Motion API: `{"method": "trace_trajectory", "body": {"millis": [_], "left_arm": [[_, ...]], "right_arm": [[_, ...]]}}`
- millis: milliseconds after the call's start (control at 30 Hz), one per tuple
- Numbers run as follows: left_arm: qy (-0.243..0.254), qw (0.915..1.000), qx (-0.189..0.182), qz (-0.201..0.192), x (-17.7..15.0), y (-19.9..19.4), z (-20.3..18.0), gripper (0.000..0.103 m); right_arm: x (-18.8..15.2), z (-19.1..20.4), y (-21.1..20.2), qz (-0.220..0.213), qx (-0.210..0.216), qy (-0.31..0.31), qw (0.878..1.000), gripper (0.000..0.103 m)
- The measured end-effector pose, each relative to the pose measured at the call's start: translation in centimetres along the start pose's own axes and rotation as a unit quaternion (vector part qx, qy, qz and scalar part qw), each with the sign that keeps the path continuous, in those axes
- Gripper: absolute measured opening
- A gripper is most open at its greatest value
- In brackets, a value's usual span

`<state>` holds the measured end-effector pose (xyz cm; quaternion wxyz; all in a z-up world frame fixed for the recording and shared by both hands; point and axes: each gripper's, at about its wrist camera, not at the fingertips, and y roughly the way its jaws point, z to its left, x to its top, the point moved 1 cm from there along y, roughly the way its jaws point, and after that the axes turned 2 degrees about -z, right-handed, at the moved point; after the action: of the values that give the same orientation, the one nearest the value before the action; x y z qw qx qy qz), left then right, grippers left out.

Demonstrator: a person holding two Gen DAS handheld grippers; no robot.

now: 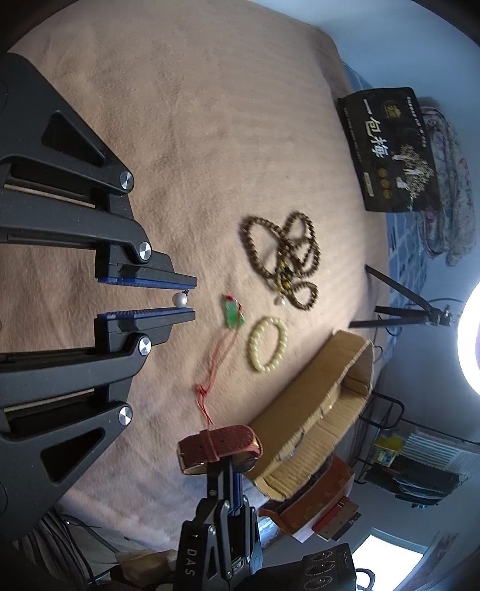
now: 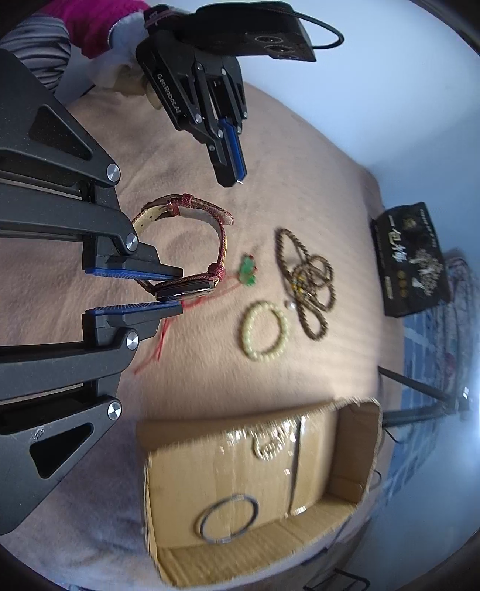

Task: Organize jewelry
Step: 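Carry the earring and watch over the cardboard box with both tools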

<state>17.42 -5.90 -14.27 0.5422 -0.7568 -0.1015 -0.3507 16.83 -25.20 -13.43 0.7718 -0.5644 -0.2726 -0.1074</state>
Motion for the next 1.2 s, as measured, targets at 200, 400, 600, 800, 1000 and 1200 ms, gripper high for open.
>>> {"method": "trace_trajectory", "body": {"millis": [200, 400, 600, 800, 1000, 1200], "left_arm": [[0.004, 0.9998, -0.015, -0.014, 1.3, -0.5, -1.5, 0.008], [0.017, 0.9990, -0.032, -0.027, 3.1, -0.4, -3.7, 0.008], [0.040, 0.9974, -0.049, -0.036, 5.2, 0.4, -6.5, 0.008], [0.054, 0.9956, -0.064, -0.042, 7.0, 1.4, -8.7, 0.008], [0.071, 0.9935, -0.077, -0.044, 8.6, 2.7, -11.4, 0.008], [0.083, 0.9919, -0.087, -0.041, 9.5, 4.0, -13.3, 0.008]], "right_arm": [[0.3, -1.8, -2.1, -0.025, -0.020, 0.009, 0.999, 0.010], [1.2, -4.2, -3.8, -0.047, -0.041, 0.025, 0.998, 0.010], [2.3, -7.1, -5.0, -0.064, -0.064, 0.041, 0.995, 0.010], [3.5, -9.6, -5.8, -0.080, -0.085, 0.053, 0.992, 0.010], [4.4, -11.8, -6.0, -0.084, -0.101, 0.061, 0.989, 0.010], [4.9, -13.6, -5.1, -0.076, -0.108, 0.069, 0.989, 0.010]]}}
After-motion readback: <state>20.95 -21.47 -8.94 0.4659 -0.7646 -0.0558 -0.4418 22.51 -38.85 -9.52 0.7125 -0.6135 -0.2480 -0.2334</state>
